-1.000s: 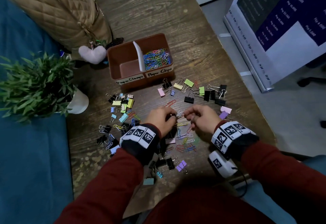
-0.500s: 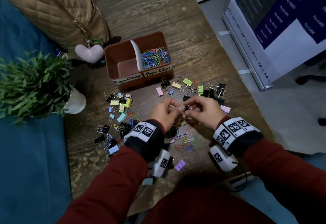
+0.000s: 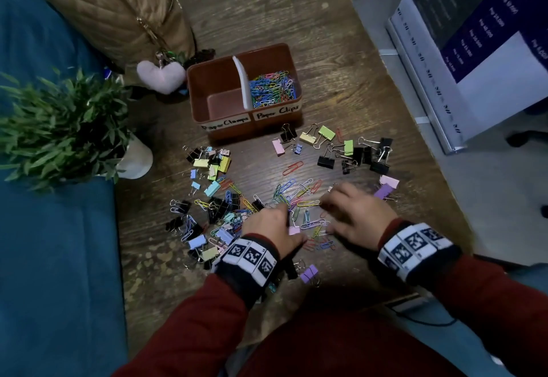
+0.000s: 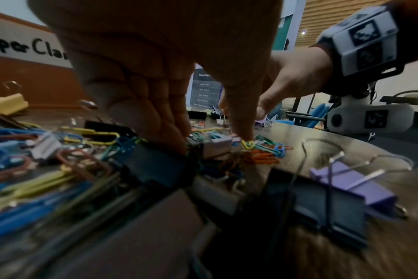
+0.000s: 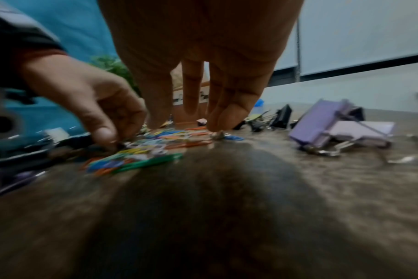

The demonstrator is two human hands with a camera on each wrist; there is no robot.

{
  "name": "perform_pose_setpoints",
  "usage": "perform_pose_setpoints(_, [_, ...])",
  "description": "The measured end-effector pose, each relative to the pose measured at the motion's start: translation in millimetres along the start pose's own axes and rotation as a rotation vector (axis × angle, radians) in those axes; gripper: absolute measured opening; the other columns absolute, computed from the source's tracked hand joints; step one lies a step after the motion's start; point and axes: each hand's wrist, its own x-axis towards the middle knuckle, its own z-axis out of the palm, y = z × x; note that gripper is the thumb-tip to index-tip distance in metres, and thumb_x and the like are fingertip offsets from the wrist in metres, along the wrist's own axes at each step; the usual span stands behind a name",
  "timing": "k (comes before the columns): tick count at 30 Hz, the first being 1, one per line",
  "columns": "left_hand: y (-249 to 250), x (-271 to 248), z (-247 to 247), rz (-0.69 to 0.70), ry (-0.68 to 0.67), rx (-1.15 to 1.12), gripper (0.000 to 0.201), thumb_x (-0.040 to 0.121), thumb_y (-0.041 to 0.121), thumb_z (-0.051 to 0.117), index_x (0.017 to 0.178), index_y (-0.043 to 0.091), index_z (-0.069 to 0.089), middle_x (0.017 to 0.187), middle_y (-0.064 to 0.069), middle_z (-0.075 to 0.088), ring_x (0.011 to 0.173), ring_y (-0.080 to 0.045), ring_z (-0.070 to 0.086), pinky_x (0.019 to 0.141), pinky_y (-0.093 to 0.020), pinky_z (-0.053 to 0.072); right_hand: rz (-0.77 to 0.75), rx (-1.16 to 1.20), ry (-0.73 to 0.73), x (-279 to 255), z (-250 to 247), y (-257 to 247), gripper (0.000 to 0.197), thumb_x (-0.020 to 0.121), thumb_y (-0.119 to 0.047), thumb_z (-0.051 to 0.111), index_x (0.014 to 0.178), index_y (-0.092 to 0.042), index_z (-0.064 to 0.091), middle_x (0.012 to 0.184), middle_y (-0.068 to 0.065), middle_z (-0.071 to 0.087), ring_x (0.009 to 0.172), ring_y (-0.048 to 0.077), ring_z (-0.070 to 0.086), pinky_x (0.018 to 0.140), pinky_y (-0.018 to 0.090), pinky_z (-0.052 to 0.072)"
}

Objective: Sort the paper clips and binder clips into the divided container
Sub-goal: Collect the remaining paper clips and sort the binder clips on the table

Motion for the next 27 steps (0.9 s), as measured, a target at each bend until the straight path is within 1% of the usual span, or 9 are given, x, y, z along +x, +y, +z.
perform_pose_setpoints(2, [1,1,5,-0.011,0.026,-0.03,0.044,0.079,0.053,0.059,0.106,0.019,0.049,0.095,-0.002,0.066,0.088,-0.026,0.062,0.074,-0.033,0.051,-0.057,-0.049,-0.085,-8,12,-6,0.077,0.059,-0.047,0.08,0.126,-0.022,0.051,0.124,0.004,0.051,0.111,0.025,0.052,0.082,0.035,0.05])
perform_pose_setpoints(4, [0,1,5,-0.015,0.041,-0.085,0.04,0.079,0.046,0.059,0.105,0.019,0.049,0.095,-0.004,0.065,0.088,-0.027,0.062,0.074,-0.034,0.052,-0.046,-0.09,-0.183,-10,22,-10,0.091,0.058,-0.048,0.08,0.136,-0.022,0.041,0.134,0.005,0.042,0.121,0.024,0.041,0.092,0.038,0.048])
perform_pose_setpoints(7, [-8,-2,-1,-0.023,0.054,-0.184,0.029,0.077,0.042,0.06,0.094,0.021,0.047,0.094,0.0,0.058,0.085,-0.023,0.058,0.071,-0.031,0.049,-0.025,-0.059,-0.185,-1,27,-13,0.087,0.066,-0.035,0.079,0.139,-0.019,0.036,0.132,0.007,0.041,0.122,0.026,0.04,0.099,0.037,0.041])
perform_pose_setpoints(12, [-36,-7,-20,-0.129,0.142,-0.367,0.018,0.076,0.036,0.062,0.083,0.026,0.049,0.085,0.006,0.056,0.075,-0.015,0.053,0.062,-0.026,0.04,-0.006,-0.058,-0.137,39,17,-25,0.074,0.075,-0.031,0.074,0.137,-0.022,0.036,0.125,0.004,0.044,0.118,0.023,0.043,0.093,0.037,0.045])
perform_pose_setpoints(15, [-60,-5,-35,-0.209,0.231,-0.374,0.019,0.076,0.039,0.062,0.083,0.026,0.05,0.086,0.006,0.056,0.078,-0.018,0.055,0.068,-0.028,0.046,-0.06,-0.136,-0.111,66,7,-30,0.088,0.068,-0.038,0.078,0.141,-0.026,0.03,0.137,0.002,0.037,0.125,0.022,0.035,0.098,0.038,0.042])
perform_pose_setpoints(18, [-78,3,-44,-0.258,0.262,-0.365,0.019,0.078,0.04,0.061,0.086,0.026,0.051,0.087,0.005,0.059,0.079,-0.018,0.057,0.074,-0.033,0.053,-0.144,-0.267,-0.209,87,4,-37,0.099,0.066,-0.041,0.078,0.145,-0.027,0.02,0.15,0.001,0.025,0.132,0.025,0.028,0.108,0.04,0.033])
perform_pose_setpoints(22, [-89,11,-47,-0.297,0.276,-0.328,0.021,0.082,0.037,0.062,0.096,0.024,0.054,0.1,0.0,0.06,0.088,-0.021,0.059,0.077,-0.035,0.052,-0.212,-0.331,-0.264,87,7,-41,0.079,0.075,-0.03,0.071,0.142,-0.031,0.029,0.15,0.002,0.026,0.132,0.025,0.028,0.106,0.045,0.036])
perform_pose_setpoints(24, [-87,14,-45,-0.269,0.288,-0.27,0.027,0.084,0.037,0.062,0.106,0.024,0.054,0.113,-0.001,0.054,0.096,-0.022,0.058,0.079,-0.036,0.052,-0.24,-0.288,-0.222,77,10,-39,0.062,0.082,-0.023,0.064,0.138,-0.03,0.038,0.146,0.001,0.033,0.129,0.024,0.032,0.103,0.043,0.04])
perform_pose_setpoints(27, [-70,10,-38,-0.167,0.296,-0.248,0.022,0.086,0.032,0.061,0.107,0.027,0.054,0.113,0.003,0.053,0.096,-0.019,0.058,0.08,-0.035,0.053,-0.276,-0.227,-0.158,58,13,-30,0.042,0.088,-0.021,0.057,0.129,-0.028,0.051,0.138,0.003,0.044,0.122,0.024,0.041,0.096,0.044,0.046])
